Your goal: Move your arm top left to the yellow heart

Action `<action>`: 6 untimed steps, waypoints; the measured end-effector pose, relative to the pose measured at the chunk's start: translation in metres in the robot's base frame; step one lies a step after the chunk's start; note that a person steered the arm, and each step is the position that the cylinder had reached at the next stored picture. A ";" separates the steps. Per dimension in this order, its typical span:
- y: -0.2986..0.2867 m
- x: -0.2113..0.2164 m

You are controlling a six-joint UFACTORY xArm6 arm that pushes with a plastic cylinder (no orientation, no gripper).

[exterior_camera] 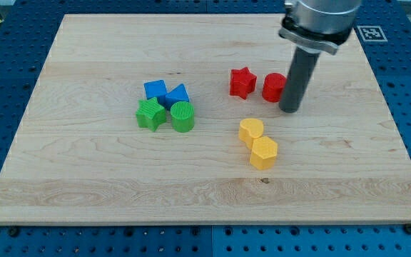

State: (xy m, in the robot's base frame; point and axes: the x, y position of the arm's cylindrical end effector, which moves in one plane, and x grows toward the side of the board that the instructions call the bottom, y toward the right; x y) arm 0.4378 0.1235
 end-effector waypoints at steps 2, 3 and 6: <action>-0.009 -0.021; 0.019 -0.002; -0.036 0.015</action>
